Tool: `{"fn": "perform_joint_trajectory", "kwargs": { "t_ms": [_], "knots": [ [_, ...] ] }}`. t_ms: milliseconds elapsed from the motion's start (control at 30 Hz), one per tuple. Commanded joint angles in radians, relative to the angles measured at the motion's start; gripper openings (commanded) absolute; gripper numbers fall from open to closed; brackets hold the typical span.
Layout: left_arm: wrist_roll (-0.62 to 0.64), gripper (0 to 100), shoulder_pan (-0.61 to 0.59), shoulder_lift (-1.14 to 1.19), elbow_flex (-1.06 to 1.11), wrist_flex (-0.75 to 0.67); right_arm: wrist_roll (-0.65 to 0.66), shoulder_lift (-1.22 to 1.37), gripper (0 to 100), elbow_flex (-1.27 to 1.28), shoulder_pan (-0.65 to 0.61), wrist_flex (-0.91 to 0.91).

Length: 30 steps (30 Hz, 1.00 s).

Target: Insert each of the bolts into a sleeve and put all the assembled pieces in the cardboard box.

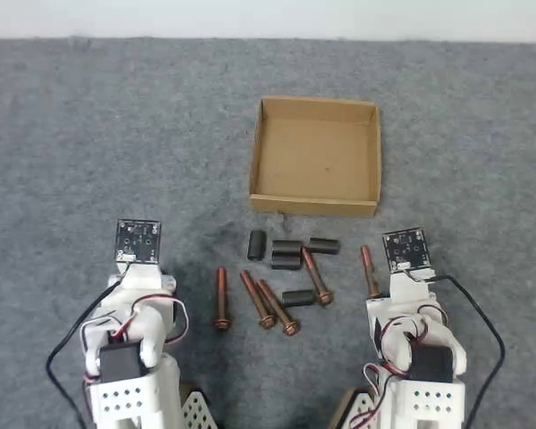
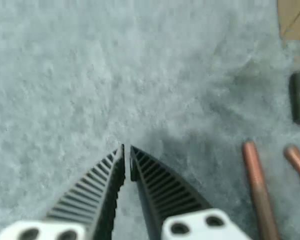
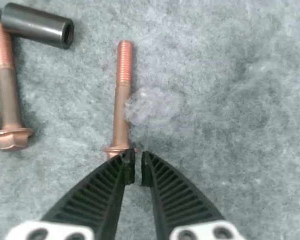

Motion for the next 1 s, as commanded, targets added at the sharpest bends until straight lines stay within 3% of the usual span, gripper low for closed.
{"fn": "perform_joint_trajectory", "kwargs": {
  "t_ms": [0, 133, 367, 700, 967],
  "knots": [
    [-0.002, 2, -0.003, -0.020, -0.036, -0.175, 0.015, -0.015, 0.9, -0.032, -0.004, -0.004],
    [-0.002, 2, 0.003, -0.018, -0.016, -0.242, 0.015, -0.015, 0.9, -0.095, -0.004, -0.005],
    [-0.003, 2, -0.003, -0.018, -0.016, -0.163, 0.017, -0.015, 1.0, -0.115, -0.004, -0.111],
    [-0.008, 2, -0.008, -0.018, -0.018, -0.129, 0.017, -0.005, 1.0, -0.117, -0.018, -0.420],
    [-0.003, 2, -0.063, -0.018, -0.018, -0.130, 0.123, 0.041, 1.0, -0.126, -0.206, -0.460]
  ]
}}
